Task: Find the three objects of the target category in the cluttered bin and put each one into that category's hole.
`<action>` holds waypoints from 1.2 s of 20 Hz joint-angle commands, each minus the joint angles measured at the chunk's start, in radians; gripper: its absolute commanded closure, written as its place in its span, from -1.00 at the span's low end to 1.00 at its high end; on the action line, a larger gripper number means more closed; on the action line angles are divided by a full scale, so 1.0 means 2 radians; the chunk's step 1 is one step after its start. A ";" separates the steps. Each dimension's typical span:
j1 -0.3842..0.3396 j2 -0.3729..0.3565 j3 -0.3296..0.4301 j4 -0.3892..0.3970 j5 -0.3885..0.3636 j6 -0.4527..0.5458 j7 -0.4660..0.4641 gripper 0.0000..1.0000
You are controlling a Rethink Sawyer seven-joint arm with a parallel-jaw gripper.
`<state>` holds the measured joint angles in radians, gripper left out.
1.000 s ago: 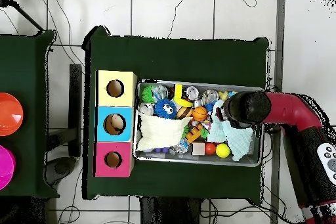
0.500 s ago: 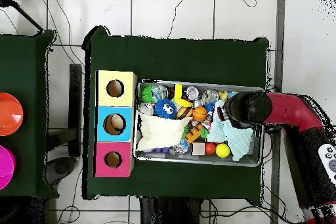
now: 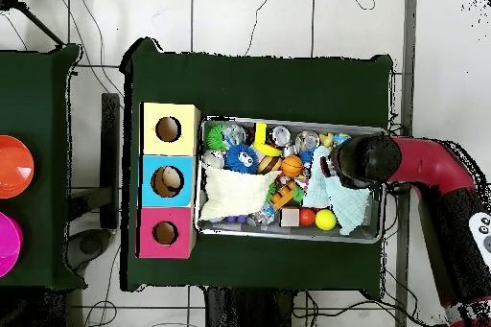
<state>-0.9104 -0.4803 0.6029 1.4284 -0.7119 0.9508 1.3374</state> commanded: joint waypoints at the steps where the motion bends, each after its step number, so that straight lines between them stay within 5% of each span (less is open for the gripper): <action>1: -0.013 -0.015 0.019 0.022 -0.012 -0.012 -0.118 -1.00; 24: -0.012 0.061 0.016 -0.006 -0.031 -0.042 -0.117 -1.00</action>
<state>-0.9268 -0.4236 0.6029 1.4296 -0.7152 0.9427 1.3374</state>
